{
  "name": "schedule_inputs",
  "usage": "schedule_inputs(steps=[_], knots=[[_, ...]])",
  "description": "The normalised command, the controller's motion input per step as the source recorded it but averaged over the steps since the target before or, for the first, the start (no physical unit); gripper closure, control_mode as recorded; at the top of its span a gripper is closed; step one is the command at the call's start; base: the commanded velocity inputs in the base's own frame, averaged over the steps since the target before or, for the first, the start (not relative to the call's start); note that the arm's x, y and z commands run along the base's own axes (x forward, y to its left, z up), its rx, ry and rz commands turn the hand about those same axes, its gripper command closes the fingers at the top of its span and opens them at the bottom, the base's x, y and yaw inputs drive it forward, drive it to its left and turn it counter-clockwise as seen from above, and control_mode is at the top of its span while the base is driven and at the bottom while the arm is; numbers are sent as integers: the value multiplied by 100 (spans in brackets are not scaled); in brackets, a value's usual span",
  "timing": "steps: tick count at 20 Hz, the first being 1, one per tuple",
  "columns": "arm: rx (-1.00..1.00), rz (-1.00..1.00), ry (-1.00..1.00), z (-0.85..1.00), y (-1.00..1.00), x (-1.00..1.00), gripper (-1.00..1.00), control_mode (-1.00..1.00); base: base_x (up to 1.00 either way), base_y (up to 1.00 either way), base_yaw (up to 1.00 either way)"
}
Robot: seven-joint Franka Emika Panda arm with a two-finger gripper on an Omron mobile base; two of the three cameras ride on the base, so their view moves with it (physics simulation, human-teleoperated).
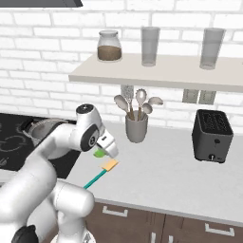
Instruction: Put the avocado and lemon wedge in the pot. Retrieve the spatula and lightly stir the vegetables in the pot.
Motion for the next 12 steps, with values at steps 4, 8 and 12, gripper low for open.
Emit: schedule_inputs(steps=[4, 8, 12], knots=[[1, 3, 2, 100, 98, -17, 100, -100, 0, 0, 0], [0, 5, 3, 100, 98, -4, 100, -100, 0, 0, 0], [0, 3, 3, 94, 91, 0, 100, -100, 0, 0, 0]])
